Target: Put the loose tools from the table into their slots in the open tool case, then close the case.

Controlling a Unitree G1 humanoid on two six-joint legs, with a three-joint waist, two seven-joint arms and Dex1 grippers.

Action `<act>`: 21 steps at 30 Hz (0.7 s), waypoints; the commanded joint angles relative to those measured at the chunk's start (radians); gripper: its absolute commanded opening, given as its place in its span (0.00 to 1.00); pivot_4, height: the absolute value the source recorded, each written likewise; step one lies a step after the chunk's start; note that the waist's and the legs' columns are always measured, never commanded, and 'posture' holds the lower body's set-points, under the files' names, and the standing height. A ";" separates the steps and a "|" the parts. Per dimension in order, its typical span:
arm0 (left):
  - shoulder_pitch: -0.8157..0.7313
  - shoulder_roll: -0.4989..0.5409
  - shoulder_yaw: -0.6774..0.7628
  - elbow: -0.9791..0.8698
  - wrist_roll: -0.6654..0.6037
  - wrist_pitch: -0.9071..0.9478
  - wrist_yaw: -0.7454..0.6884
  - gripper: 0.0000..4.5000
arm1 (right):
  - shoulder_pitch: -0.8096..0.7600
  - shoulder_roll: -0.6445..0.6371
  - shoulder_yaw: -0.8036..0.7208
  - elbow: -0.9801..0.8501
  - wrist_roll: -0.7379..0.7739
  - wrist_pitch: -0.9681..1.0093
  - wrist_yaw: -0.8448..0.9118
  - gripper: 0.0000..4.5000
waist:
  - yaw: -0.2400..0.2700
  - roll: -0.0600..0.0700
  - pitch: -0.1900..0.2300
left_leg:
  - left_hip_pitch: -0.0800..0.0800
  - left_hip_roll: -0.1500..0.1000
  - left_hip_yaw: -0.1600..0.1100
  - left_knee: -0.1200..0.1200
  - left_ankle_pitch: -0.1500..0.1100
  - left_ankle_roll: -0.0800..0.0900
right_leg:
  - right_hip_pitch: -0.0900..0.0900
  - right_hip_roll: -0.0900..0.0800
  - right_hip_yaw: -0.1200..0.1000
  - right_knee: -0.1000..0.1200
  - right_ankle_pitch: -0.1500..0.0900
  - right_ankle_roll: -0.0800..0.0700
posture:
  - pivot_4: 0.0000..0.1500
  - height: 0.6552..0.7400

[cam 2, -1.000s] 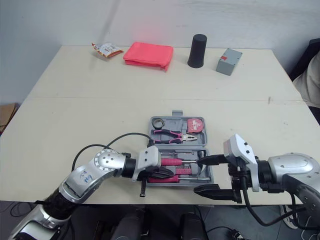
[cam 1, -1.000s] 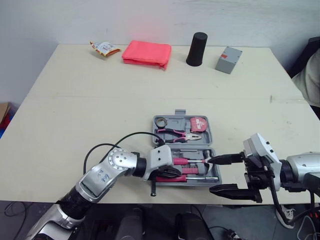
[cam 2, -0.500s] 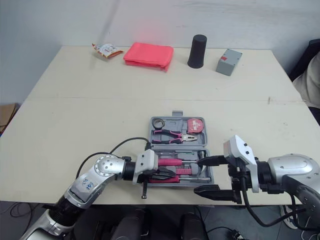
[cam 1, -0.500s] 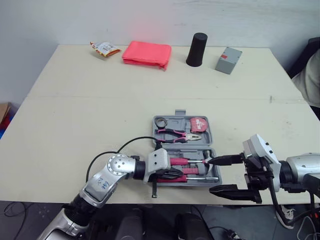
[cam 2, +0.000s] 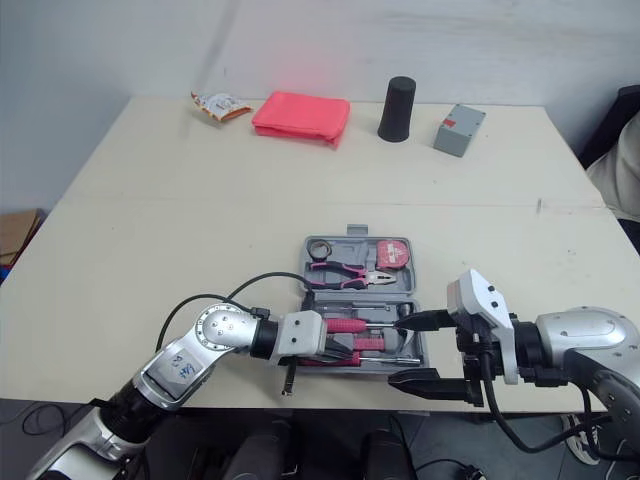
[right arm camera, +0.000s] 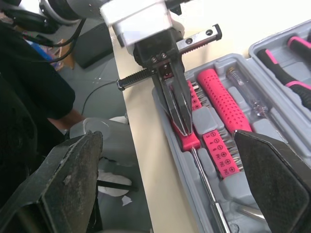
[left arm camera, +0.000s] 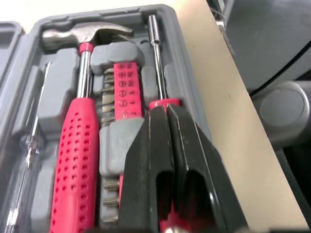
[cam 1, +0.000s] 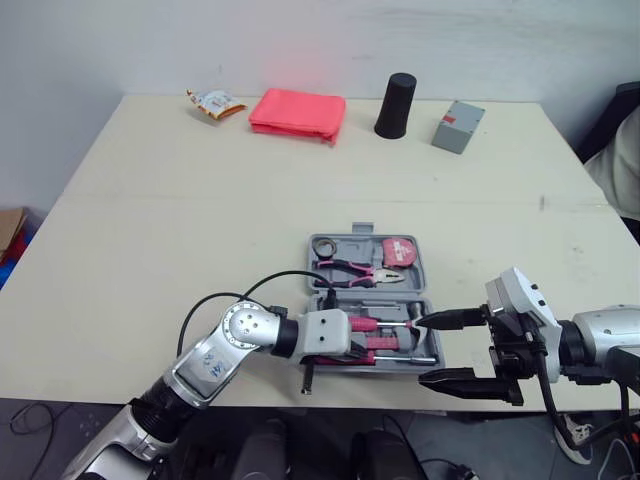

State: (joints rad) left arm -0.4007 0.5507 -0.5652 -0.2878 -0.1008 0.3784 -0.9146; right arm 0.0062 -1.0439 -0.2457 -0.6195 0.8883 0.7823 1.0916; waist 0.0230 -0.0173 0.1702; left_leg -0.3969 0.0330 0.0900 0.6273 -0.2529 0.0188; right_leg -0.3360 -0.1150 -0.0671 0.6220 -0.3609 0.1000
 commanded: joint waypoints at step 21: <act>0.131 0.148 0.583 0.100 -0.265 0.177 0.063 0.00 | -0.135 0.092 0.086 0.496 -0.418 -0.324 -0.126 0.94 | -0.021 0.005 0.007 | -0.008 -0.001 0.000 0.002 -0.001 0.000 | -0.007 -0.001 -0.001 0.000 0.000 0.001 | 1.00 0.95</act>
State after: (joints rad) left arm -0.2449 0.6996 0.0263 -0.2377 -0.4212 0.6084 -0.8813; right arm -0.1105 -0.9636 -0.1847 -0.1772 0.5366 0.5283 0.9764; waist 0.0017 -0.0123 0.1775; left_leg -0.4043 0.0317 0.0906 0.6295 -0.2541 0.0187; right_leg -0.3436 -0.1157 -0.0677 0.6220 -0.3604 0.1011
